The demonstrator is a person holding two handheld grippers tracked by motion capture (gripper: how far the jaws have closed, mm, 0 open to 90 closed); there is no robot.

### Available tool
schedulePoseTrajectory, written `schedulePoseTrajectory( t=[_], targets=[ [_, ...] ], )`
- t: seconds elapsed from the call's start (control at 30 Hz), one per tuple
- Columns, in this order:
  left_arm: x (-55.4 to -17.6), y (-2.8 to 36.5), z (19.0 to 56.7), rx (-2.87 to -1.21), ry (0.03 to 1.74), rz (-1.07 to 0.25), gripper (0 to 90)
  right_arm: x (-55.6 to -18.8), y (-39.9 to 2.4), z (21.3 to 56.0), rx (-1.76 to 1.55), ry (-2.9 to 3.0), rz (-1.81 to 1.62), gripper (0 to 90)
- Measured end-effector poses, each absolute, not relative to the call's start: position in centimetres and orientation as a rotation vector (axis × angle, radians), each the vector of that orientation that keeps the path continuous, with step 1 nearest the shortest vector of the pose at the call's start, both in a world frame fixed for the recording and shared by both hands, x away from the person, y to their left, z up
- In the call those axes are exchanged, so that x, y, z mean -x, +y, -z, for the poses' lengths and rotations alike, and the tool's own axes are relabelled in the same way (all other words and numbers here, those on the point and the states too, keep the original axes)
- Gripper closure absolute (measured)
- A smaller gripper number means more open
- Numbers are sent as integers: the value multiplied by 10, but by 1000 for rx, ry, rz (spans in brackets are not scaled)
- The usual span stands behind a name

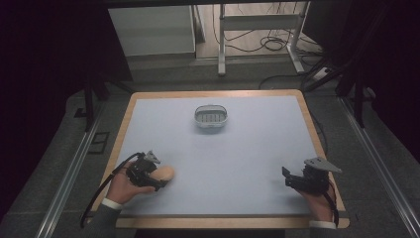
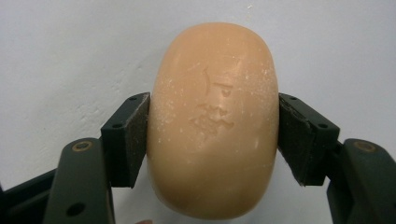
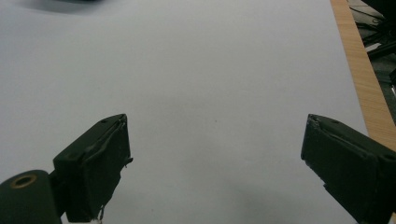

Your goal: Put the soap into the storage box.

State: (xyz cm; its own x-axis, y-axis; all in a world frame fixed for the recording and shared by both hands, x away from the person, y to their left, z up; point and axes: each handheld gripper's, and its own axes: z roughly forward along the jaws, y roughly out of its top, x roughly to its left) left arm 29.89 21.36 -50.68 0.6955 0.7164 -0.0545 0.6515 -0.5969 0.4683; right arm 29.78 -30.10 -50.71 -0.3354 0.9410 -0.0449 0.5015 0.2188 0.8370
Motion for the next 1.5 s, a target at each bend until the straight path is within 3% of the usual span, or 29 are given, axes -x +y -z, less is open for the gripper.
schedulePoseTrajectory(
  t=[1.5],
  targets=[
    [-318, 212, 478, -2346, 1031, -221, 322, -299, -302, 510, -1333, 1941, -992, 79]
  ],
)
